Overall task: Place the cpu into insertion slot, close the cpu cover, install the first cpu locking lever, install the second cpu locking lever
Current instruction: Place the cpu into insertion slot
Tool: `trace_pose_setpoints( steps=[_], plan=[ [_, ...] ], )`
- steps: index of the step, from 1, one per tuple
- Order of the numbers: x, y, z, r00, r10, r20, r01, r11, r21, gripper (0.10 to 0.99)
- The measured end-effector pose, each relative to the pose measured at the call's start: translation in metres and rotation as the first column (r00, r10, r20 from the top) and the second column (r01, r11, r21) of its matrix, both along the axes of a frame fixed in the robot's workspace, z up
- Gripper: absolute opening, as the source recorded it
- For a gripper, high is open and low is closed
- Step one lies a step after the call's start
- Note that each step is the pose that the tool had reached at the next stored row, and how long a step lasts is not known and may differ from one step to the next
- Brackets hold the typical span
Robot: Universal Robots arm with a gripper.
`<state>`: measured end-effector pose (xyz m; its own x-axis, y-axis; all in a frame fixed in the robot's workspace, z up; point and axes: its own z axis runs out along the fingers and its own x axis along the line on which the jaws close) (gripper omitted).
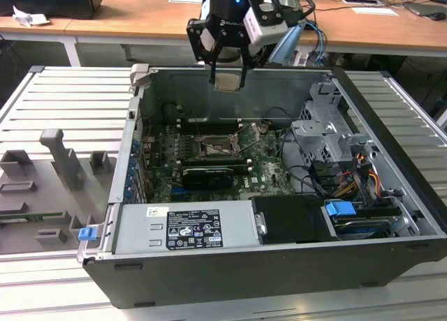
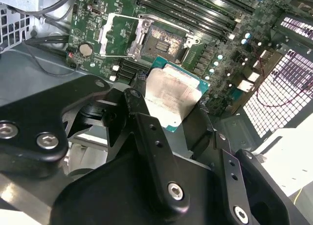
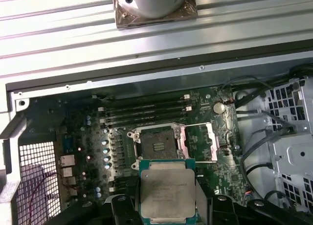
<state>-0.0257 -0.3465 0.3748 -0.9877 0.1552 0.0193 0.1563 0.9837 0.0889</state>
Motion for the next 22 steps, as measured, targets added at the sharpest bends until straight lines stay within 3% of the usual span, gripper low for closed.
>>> trace_pose_setpoints(
  steps=[11,22],
  plan=[
    [0.0,0.0,-0.0004,0.9975,-0.071,0.0001,0.071,0.9975,-0.001,0.541],
    [0.0,0.0,-0.0007,0.9905,-0.138,0.0001,0.138,0.9905,-0.003,0.541]
  ],
)
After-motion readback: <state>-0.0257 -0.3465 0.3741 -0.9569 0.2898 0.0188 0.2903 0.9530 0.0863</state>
